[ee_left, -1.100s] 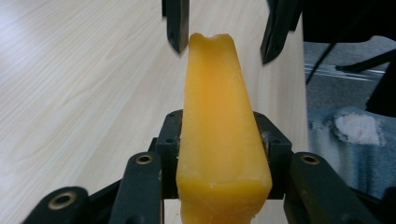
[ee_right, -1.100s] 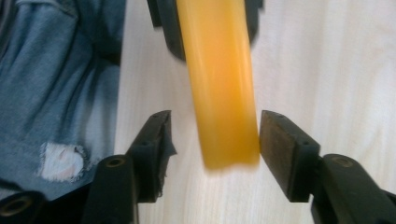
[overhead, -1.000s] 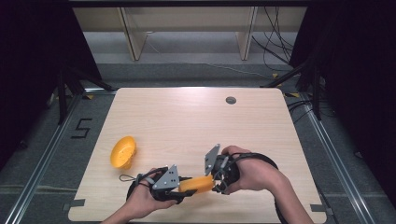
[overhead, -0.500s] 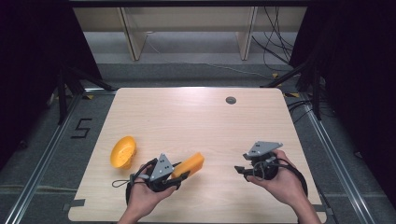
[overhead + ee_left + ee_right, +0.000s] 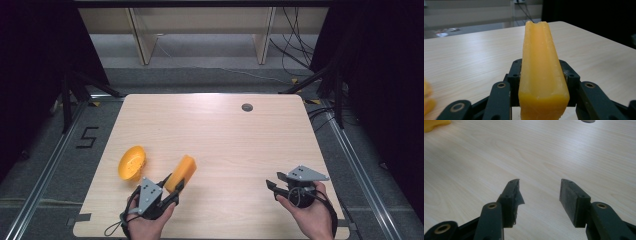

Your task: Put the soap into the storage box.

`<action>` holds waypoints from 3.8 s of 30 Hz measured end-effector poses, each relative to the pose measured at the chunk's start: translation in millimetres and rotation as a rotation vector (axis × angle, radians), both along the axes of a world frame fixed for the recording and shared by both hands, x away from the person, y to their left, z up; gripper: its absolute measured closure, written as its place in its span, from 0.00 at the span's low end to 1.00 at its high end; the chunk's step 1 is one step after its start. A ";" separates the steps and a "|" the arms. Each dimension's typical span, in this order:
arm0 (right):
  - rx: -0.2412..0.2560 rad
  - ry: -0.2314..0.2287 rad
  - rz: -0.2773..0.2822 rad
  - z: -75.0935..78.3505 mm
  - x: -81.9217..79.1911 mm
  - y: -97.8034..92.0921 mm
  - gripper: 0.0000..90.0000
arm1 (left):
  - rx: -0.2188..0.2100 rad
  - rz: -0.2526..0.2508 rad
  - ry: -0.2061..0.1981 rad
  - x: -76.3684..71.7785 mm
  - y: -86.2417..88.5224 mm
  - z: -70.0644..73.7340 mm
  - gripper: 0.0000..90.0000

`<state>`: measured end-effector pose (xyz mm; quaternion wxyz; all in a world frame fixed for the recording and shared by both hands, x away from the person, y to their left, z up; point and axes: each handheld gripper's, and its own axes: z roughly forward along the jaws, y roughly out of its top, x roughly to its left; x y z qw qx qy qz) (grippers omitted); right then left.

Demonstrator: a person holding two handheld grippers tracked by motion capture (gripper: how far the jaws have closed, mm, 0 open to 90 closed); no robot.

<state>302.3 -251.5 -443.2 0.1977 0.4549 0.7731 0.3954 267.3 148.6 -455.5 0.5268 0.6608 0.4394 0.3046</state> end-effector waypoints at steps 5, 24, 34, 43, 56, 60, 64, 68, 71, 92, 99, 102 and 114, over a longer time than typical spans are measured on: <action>0.012 -0.059 -0.055 -0.6 -0.2 -4.5 0.57 | -0.020 0.109 -0.018 -0.9 22.3 5.1 0.67; 0.060 -0.037 -0.089 -7.9 2.9 -8.9 0.56 | -0.026 0.326 -0.094 13.7 53.9 19.2 0.67; 0.059 -0.022 -0.085 -7.3 2.5 -9.0 0.56 | -0.015 0.433 -0.119 25.8 69.9 16.6 0.67; 0.045 -0.029 -0.092 -8.1 3.1 -9.3 0.56 | -0.023 0.475 -0.112 44.3 83.7 8.5 0.67; 0.025 -0.046 -0.066 -8.3 4.6 -12.2 0.56 | -0.015 0.422 -0.077 58.9 90.9 -18.4 0.67; 0.033 -0.049 -0.073 -9.0 4.5 -11.3 0.56 | -0.008 0.427 -0.062 61.5 93.5 -24.3 0.67; 0.025 -0.042 -0.069 -8.0 4.0 -12.5 0.56 | -0.001 0.417 -0.050 62.5 96.1 -26.7 0.67; 0.031 -0.041 -0.067 -9.1 4.8 -10.8 0.56 | 0.010 0.423 -0.044 63.7 95.2 -30.6 0.67; 0.040 -0.035 -0.062 -8.6 3.8 -10.3 0.56 | 0.011 0.424 -0.038 63.7 95.7 -33.6 0.67; 0.018 -0.026 -0.057 -9.6 4.2 -10.2 0.56 | 0.033 0.413 0.011 70.7 96.4 -45.9 0.67; 0.018 -0.019 -0.055 -9.7 4.0 -9.4 0.55 | 0.035 0.411 0.015 71.3 96.5 -45.8 0.67; 0.013 -0.023 -0.054 -10.0 4.1 -9.4 0.55 | 0.031 0.415 0.019 72.3 96.5 -46.2 0.66; 0.042 -0.001 -0.060 -10.4 2.3 -6.6 0.55 | 0.035 0.434 0.039 65.4 97.8 -39.2 0.37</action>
